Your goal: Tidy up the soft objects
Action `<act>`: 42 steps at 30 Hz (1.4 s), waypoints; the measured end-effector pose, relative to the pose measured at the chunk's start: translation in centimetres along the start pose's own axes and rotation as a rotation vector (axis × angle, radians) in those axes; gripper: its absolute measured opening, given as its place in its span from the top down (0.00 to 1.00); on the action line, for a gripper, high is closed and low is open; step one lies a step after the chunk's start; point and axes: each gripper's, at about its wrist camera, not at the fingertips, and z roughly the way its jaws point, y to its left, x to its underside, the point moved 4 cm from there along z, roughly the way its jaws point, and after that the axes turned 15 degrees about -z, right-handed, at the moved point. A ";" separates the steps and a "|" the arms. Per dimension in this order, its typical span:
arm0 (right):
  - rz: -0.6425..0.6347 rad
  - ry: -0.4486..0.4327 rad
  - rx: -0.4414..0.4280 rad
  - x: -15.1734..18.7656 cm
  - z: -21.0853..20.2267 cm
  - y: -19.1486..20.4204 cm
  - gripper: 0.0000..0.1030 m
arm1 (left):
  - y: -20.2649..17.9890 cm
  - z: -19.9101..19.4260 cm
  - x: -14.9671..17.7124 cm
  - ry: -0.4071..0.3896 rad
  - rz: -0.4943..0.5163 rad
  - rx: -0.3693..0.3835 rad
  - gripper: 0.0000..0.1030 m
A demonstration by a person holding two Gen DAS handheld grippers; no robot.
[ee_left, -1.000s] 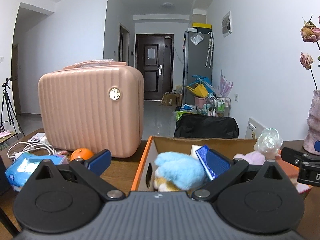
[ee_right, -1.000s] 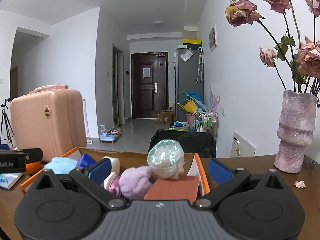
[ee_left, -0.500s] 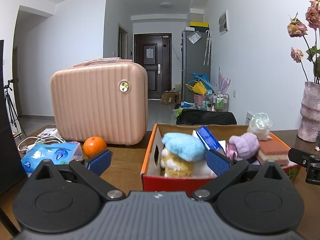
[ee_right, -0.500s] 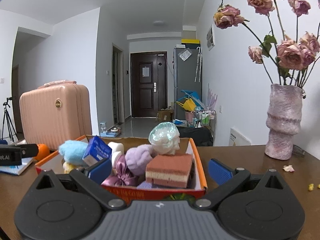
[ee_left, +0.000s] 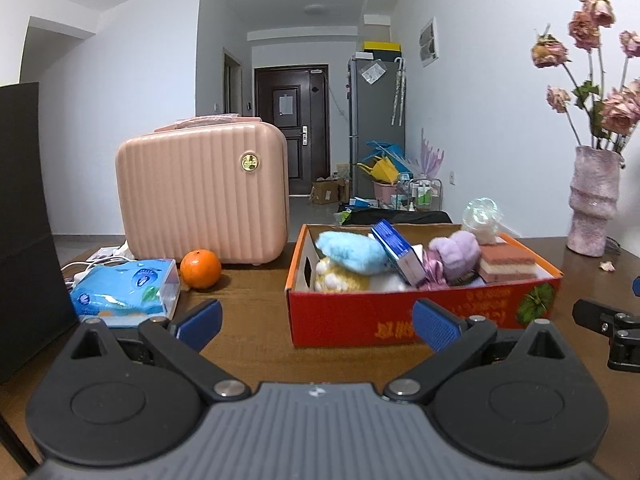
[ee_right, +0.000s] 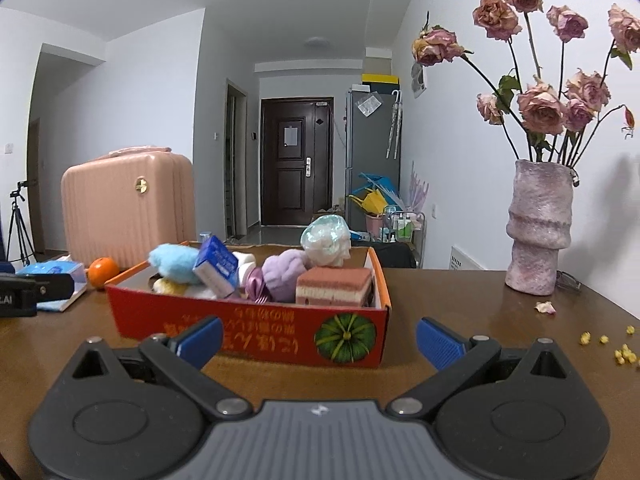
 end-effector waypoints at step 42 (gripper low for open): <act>-0.024 -0.064 -0.028 4.6 -22.5 4.6 0.00 | 4.2 -19.8 6.9 -0.021 -0.030 0.058 0.00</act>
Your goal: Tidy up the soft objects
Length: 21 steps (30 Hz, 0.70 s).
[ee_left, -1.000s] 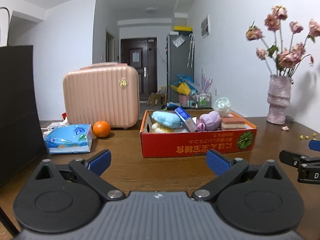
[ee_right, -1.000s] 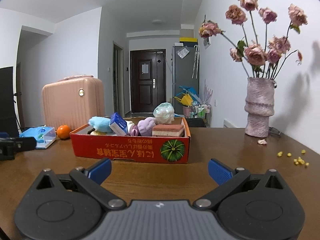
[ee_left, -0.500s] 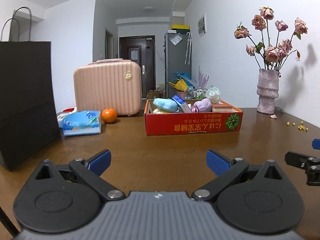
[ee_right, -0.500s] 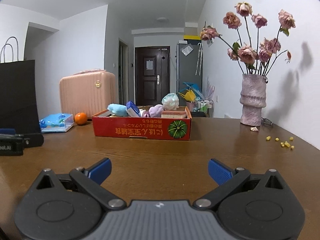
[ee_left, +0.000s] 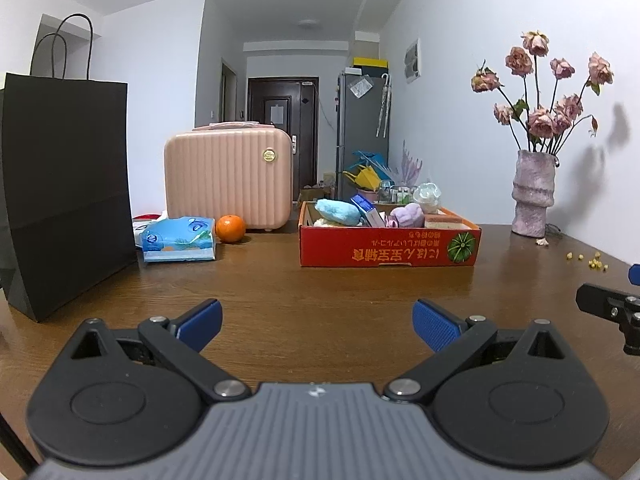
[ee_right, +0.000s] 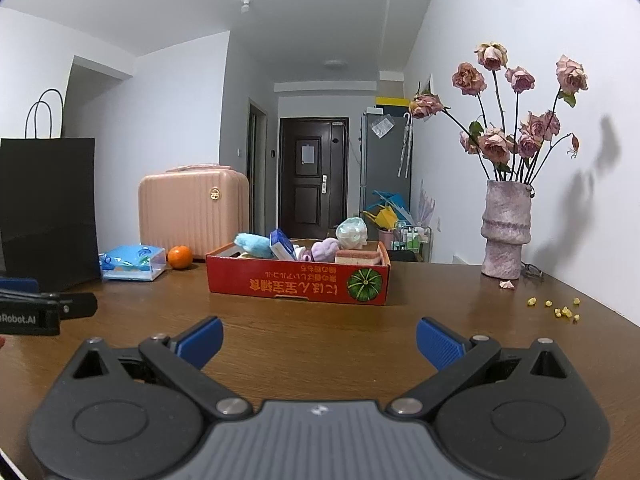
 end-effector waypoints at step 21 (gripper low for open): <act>-0.002 -0.015 0.003 -0.2 -0.8 0.2 0.00 | -0.1 -0.4 0.0 -0.006 0.000 0.013 0.00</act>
